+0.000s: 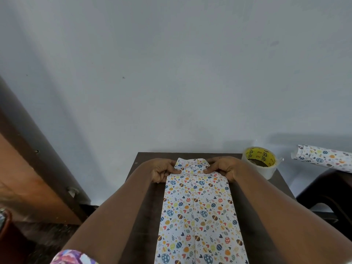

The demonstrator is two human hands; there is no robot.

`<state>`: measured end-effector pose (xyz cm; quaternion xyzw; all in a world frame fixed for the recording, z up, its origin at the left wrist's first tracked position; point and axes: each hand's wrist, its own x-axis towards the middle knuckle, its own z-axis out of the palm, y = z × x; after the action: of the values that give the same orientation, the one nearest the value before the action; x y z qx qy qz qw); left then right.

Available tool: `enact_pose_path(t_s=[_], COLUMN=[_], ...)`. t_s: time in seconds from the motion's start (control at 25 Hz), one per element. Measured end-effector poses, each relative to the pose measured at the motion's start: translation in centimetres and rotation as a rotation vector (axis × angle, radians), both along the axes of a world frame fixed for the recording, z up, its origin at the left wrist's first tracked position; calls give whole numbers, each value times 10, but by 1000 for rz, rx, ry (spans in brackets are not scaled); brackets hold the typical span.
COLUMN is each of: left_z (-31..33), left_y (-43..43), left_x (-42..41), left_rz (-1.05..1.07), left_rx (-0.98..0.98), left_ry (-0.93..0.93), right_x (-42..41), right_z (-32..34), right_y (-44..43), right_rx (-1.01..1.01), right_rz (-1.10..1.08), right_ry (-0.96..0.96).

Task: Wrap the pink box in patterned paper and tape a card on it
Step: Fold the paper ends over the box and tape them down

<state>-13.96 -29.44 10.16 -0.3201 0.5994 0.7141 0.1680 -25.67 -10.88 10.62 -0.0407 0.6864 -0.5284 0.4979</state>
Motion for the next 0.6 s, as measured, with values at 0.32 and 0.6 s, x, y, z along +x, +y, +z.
enact_pose_path(t_s=[0.32,0.6], left_z=[-4,-5], left_y=[0,6], left_x=[6,11], left_rz=[36,49], left_rx=[-86,-86], left_ry=[125,158], right_x=[8,9], right_z=[-8,-8], right_y=[10,10], right_rx=[-160,-168], right_rz=[-35,-27], right_ry=[164,201])
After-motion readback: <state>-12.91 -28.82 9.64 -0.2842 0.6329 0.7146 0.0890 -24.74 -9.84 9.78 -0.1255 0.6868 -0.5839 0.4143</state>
